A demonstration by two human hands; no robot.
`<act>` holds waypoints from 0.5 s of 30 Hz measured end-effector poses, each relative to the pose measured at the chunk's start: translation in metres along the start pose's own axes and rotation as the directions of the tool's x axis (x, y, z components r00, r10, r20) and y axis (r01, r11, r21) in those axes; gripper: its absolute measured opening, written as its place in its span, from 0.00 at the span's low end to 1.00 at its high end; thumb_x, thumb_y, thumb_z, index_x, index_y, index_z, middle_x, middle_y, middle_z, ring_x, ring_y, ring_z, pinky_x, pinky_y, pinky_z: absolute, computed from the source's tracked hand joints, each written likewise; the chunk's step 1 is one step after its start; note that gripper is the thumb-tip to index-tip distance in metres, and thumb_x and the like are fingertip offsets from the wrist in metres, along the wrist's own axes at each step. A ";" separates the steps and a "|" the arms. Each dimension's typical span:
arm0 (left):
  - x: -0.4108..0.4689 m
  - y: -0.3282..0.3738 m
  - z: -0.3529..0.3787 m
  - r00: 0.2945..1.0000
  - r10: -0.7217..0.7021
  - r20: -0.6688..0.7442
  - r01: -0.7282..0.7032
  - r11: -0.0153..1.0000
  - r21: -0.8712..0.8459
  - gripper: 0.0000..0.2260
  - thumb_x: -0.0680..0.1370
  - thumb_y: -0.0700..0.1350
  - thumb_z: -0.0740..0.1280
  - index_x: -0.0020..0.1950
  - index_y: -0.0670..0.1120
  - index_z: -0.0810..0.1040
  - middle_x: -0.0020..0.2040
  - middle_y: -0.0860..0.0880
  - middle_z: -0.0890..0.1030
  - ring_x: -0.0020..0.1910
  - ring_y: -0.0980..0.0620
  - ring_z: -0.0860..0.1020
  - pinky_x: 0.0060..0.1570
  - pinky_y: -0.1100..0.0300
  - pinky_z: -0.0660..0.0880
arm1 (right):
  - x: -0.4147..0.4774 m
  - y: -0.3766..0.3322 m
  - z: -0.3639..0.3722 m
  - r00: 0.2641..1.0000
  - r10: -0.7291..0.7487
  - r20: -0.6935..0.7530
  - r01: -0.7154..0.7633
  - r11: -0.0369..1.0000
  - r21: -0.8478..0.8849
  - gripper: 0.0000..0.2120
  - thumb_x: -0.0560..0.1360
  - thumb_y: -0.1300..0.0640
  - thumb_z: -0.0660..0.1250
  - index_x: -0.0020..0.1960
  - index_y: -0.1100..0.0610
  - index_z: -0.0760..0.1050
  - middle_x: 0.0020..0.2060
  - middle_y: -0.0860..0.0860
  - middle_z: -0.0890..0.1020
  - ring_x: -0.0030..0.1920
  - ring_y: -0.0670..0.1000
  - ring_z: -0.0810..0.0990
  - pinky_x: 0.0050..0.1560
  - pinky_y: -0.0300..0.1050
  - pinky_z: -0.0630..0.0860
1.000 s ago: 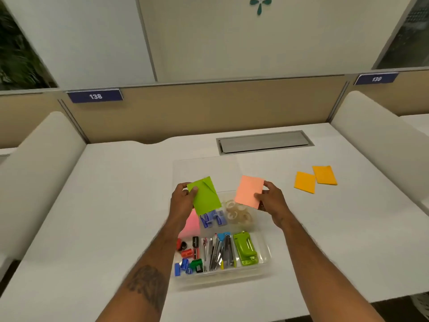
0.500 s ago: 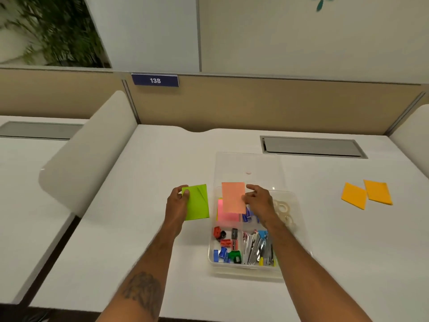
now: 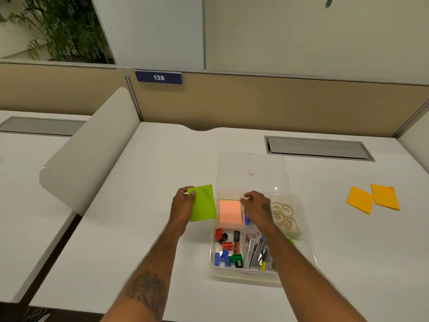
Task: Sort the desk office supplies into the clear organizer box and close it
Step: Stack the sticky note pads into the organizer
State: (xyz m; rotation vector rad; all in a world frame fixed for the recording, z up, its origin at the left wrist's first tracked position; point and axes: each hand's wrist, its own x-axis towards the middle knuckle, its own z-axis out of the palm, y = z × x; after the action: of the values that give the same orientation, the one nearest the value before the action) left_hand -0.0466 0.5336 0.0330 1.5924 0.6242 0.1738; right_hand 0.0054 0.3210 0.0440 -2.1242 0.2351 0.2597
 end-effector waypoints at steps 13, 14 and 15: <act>-0.009 0.010 0.054 0.943 0.099 0.317 -0.201 0.929 0.310 0.21 0.77 0.51 0.69 0.68 0.49 0.71 0.57 0.44 0.78 0.51 0.47 0.78 0.48 0.54 0.78 | 0.015 -0.014 -0.027 0.932 -0.133 0.336 0.094 0.987 0.129 0.18 0.74 0.64 0.70 0.63 0.56 0.75 0.32 0.52 0.78 0.38 0.52 0.79 0.41 0.47 0.77; -0.009 0.008 0.053 0.938 0.118 0.326 -0.244 0.894 0.377 0.26 0.76 0.53 0.70 0.71 0.49 0.67 0.62 0.44 0.76 0.54 0.47 0.77 0.52 0.54 0.77 | 0.017 -0.011 -0.029 0.944 -0.121 0.308 0.083 0.987 0.134 0.17 0.74 0.64 0.70 0.62 0.56 0.75 0.32 0.52 0.78 0.38 0.52 0.80 0.40 0.46 0.77; -0.009 0.004 0.051 0.927 0.139 0.348 -0.297 0.837 0.459 0.31 0.76 0.56 0.70 0.75 0.48 0.63 0.67 0.45 0.72 0.61 0.47 0.74 0.58 0.53 0.75 | 0.019 -0.009 -0.031 0.956 -0.105 0.272 0.069 0.988 0.142 0.17 0.74 0.64 0.70 0.61 0.56 0.75 0.33 0.53 0.78 0.38 0.52 0.80 0.38 0.45 0.77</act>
State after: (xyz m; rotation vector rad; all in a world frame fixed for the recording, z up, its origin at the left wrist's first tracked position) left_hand -0.0289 0.4846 0.0316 2.1532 0.2455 -0.0760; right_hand 0.0291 0.2984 0.0622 -1.9355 -0.0078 0.4745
